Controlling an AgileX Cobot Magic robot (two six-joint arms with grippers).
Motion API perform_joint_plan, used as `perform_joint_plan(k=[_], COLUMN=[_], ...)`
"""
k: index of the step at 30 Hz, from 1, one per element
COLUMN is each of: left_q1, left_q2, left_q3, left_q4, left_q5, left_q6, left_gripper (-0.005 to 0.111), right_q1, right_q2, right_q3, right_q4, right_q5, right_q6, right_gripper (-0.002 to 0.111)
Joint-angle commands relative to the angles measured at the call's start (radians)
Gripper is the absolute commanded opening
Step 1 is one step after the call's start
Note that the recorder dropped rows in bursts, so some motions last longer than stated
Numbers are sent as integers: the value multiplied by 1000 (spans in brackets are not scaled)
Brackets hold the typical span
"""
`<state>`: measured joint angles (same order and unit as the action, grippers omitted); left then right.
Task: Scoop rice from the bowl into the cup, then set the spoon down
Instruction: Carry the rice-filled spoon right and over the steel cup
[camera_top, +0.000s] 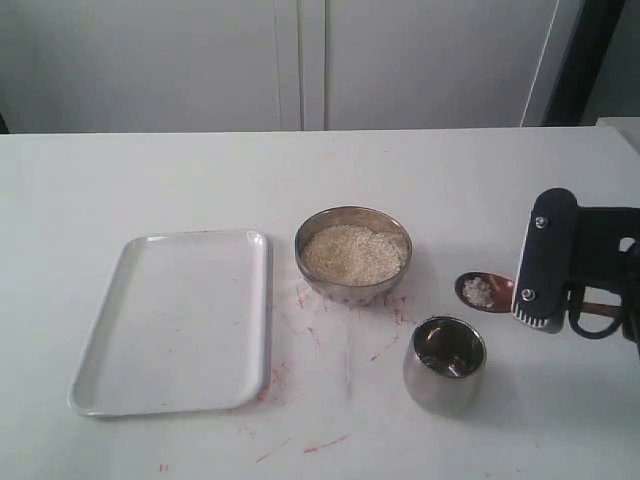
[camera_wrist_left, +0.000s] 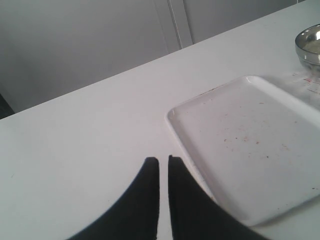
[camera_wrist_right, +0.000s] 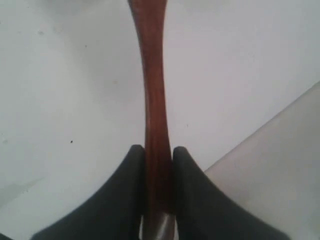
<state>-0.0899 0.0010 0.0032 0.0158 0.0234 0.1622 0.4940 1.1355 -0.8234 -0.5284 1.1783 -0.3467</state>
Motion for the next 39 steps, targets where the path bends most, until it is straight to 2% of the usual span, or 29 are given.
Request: perform_joint_plan(k=[1,6,22,39], left_q1=[-3,-3,-3,-3], left_q2=[-1,-1,-1,-1], left_q3=[-3,-3,-3,-3], left_q4=[-7,-7,-7,-7], left_q5=[-2,-2,-2,-2], left_q6=[-1,-1,-1,-1], left_gripper=[14,14,14,14], right_q1=[-7,-7,-7,58], right_q2=[-9,17,114,114], right_q3=[8,8,8,8], right_q4=[-29,-29,-134,-229], right_q5=[3,3,0,-17], right_q6=[-21,-76,-78,-157], right_gripper=[3,3,3,3])
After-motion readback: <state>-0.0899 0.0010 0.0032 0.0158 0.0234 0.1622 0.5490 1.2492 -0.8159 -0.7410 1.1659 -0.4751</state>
